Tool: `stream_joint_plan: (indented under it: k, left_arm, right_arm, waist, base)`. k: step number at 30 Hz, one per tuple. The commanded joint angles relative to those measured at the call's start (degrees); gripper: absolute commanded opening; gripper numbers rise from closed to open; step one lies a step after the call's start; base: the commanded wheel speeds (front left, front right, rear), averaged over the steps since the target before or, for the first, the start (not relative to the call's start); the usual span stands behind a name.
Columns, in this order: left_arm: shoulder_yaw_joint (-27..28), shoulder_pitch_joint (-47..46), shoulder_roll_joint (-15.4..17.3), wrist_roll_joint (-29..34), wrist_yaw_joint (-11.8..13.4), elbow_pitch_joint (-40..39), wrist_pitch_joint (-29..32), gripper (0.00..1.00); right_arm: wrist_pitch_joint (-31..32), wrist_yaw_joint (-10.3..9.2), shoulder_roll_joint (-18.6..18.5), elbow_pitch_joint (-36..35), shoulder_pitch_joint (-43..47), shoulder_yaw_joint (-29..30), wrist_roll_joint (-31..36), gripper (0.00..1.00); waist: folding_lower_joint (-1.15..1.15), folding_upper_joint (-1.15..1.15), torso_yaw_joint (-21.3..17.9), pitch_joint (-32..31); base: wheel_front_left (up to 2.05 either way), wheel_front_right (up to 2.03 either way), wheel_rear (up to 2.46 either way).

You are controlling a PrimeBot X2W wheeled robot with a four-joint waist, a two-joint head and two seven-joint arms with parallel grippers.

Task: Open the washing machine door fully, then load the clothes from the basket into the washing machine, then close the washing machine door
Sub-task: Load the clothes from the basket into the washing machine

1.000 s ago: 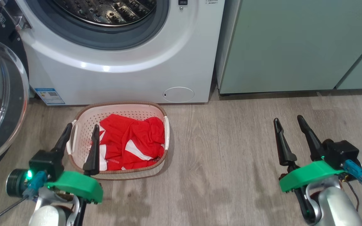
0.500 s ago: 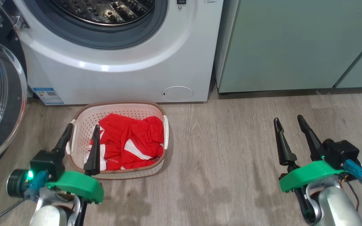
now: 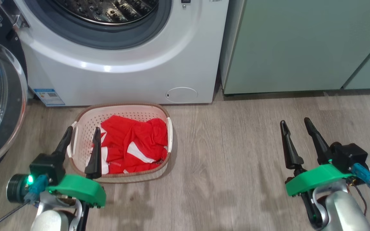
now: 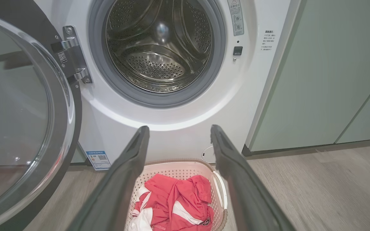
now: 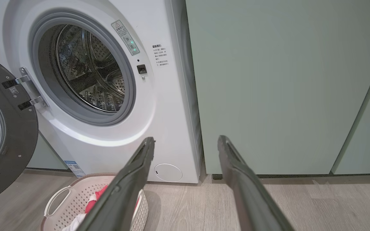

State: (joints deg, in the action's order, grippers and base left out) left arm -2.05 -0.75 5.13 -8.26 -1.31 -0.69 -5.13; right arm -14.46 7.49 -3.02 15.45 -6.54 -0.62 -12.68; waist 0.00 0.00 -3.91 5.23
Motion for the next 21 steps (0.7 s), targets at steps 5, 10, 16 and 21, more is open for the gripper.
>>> stream_joint_plan:
  k: [5,10,16,21]
  left_arm:
    - [1.3,-1.5,1.3,-0.5,0.3,-2.6,0.1,1.00]
    - [0.8,-1.7,1.5,-1.0,-0.2,-2.9,0.0,1.00]
    - [0.8,-2.0,1.9,-1.2,-0.2,-2.8,-0.1,1.00]
    - [0.7,-2.1,2.1,-1.4,-0.2,-2.9,-0.4,1.00]
  right_arm:
    - [-0.5,0.00,0.1,-1.8,-2.2,-1.4,-0.6,1.00]
    - [-0.5,0.00,0.1,-1.7,-2.4,-1.5,-0.7,1.00]
    - [-0.5,0.00,0.1,-1.7,-2.5,-1.5,-0.6,1.00]
    - [-0.5,0.00,0.1,-1.8,-2.7,-1.6,-0.7,1.00]
  waist:
    - [0.00,0.00,-0.1,0.2]
    - [0.00,0.00,-0.3,0.4]
    - [0.00,0.00,-0.3,0.5]
    - [0.00,0.00,-0.3,0.9]
  base:
    - [1.71,-1.71,0.00]
    - [2.01,-2.01,-0.01]
    - [1.39,-1.39,0.00]
    - [0.71,-0.71,0.00]
